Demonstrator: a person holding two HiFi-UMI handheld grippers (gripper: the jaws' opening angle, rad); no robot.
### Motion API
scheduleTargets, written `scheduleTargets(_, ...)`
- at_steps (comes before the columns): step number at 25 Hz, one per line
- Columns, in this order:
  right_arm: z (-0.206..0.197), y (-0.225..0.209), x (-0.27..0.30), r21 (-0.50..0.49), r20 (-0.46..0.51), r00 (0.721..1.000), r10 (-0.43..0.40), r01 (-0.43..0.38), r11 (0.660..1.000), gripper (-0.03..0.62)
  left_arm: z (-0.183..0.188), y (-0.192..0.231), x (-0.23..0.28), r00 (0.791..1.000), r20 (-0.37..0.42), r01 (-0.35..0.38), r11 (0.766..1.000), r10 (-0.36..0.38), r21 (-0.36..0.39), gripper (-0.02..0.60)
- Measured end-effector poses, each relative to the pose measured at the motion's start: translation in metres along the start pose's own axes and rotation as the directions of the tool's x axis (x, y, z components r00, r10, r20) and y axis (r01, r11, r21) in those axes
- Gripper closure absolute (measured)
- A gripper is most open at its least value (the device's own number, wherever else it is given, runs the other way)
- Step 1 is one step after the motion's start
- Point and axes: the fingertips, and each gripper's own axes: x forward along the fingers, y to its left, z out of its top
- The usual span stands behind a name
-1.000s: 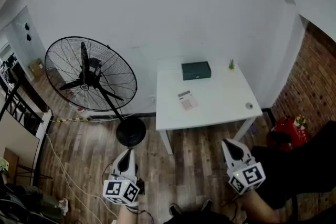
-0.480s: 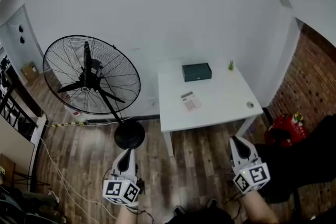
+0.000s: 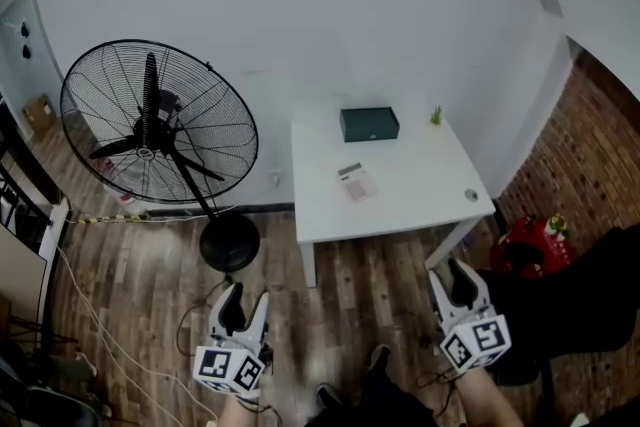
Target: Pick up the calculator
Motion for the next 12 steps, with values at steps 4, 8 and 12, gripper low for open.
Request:
scheduleTargets(4,-0.004,-0.013,0.027,0.026,0.01,1.0,0.025,-0.025,0.999,0.408,0.001,0.006,0.019,1.0,-0.005,-0.03,1.0,0.03,0.008,0.357)
scheduleTargets(8,-0.005,-0.034,0.061,0.06,0.029,0.998,0.049,-0.051,0.997,0.413,0.008,0.007,0.047,0.998,-0.009,-0.058,0.998,0.059,0.035,0.357)
scheduleTargets(12,-0.001,-0.064,0.09,0.079,0.037,0.996,0.086,-0.088,0.993,0.414,0.019,-0.013,0.084,0.997,-0.005,-0.079,0.995,0.079,0.064,0.357)
